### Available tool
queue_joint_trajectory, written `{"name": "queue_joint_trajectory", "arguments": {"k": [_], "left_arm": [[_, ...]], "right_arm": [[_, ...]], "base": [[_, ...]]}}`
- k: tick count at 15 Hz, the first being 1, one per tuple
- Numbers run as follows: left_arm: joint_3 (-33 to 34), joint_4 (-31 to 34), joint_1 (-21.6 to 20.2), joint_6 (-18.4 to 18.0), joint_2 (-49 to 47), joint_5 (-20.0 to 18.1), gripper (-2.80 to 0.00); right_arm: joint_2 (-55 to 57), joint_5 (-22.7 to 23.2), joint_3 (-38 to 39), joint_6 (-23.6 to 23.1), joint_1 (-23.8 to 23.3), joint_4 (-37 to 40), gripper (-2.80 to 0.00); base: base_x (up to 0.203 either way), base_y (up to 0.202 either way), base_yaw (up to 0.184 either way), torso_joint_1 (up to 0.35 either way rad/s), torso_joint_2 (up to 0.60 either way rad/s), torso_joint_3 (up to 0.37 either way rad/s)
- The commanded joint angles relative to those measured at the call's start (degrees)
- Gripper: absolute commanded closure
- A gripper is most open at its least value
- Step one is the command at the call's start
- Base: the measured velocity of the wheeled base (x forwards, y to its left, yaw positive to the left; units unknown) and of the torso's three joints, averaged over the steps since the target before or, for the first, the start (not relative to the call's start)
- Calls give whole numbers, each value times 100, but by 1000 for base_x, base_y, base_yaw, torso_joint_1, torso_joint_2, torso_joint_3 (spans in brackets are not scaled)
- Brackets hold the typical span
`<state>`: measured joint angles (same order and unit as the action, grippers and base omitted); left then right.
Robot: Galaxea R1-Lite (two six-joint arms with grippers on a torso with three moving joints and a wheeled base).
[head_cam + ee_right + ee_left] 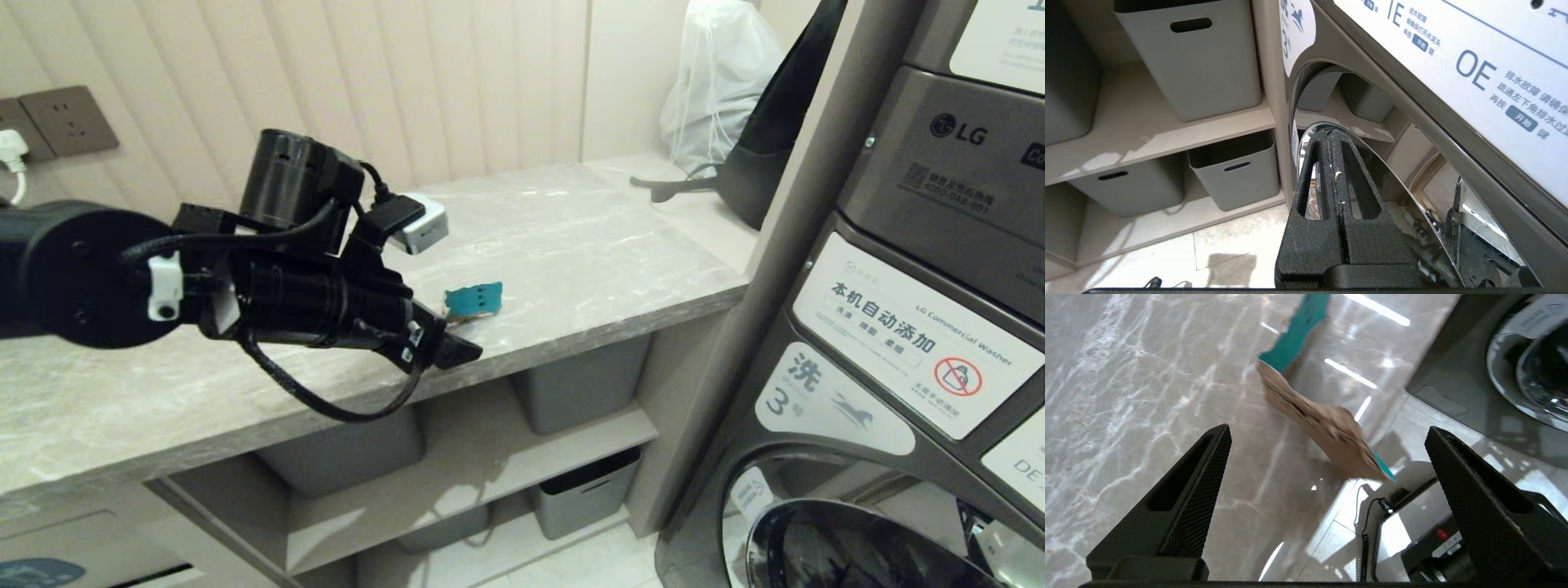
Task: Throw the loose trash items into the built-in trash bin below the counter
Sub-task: Pick up the garbage
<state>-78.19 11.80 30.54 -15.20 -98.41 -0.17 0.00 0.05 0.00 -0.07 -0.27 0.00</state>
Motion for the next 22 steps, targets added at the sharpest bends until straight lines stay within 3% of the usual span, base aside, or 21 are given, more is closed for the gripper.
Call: {"name": "queue_joint_trajectory", "arguments": {"k": [1, 9, 10, 19, 22], "left_arm": [[-154, -1, -3, 6, -265, 29, -280], [-686, -215, -116, 18, -861, 70, -280], [-706, -213, -144, 23, -855, 70, 0], [-706, -222, -189, 35, -794, 61, 0], [-707, -254, -177, 251, -657, 54, 0]], "right_arm": [[0, 4, 0, -1, 0, 0, 0], [0, -5, 0, -1, 0, 0, 0], [0, -5, 0, -1, 0, 0, 0], [0, 4, 0, -1, 0, 0, 0], [0, 4, 0, -1, 0, 0, 0]], "base": [[0, 0, 0, 0, 0, 0], [0, 0, 0, 0, 0, 0], [0, 0, 0, 0, 0, 0], [0, 0, 0, 0, 0, 0], [0, 0, 0, 0, 0, 0]]}}
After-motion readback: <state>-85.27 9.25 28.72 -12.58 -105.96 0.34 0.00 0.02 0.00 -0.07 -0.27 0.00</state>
